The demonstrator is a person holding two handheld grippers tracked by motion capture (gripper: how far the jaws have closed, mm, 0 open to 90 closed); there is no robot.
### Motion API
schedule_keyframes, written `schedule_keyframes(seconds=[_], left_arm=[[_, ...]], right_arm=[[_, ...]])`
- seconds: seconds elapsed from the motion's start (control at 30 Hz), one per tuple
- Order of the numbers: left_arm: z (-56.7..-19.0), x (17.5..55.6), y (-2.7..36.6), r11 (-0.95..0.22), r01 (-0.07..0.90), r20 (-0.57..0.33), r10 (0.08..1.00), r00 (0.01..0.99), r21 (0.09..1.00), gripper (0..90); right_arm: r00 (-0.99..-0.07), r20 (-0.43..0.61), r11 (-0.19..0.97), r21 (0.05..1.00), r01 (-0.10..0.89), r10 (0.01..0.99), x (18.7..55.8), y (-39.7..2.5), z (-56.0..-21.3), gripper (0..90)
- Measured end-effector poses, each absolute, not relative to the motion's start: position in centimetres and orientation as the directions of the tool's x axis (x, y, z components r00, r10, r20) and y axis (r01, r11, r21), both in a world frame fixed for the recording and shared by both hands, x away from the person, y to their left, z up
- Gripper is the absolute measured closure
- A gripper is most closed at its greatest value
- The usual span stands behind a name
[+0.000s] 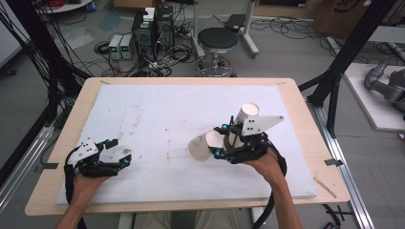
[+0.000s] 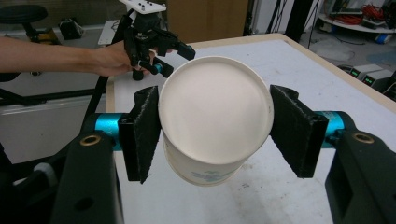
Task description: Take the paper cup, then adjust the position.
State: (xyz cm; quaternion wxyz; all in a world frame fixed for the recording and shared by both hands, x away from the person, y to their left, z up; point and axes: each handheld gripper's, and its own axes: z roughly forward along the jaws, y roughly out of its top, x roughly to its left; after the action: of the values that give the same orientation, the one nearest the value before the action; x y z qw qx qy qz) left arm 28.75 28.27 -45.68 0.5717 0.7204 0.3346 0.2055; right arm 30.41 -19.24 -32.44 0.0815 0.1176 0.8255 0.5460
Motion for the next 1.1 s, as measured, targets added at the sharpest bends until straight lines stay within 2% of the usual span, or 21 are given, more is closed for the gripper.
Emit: schedule_keyframes(seconds=[1.1], left_arm=[[-45.7,28.8,28.2,-0.124,0.249,-0.086,0.719,0.69,0.961,13.3]], right_arm=[[-0.961,0.022,0.369,0.921,0.127,0.277,30.8,-18.8,-34.2,37.4]])
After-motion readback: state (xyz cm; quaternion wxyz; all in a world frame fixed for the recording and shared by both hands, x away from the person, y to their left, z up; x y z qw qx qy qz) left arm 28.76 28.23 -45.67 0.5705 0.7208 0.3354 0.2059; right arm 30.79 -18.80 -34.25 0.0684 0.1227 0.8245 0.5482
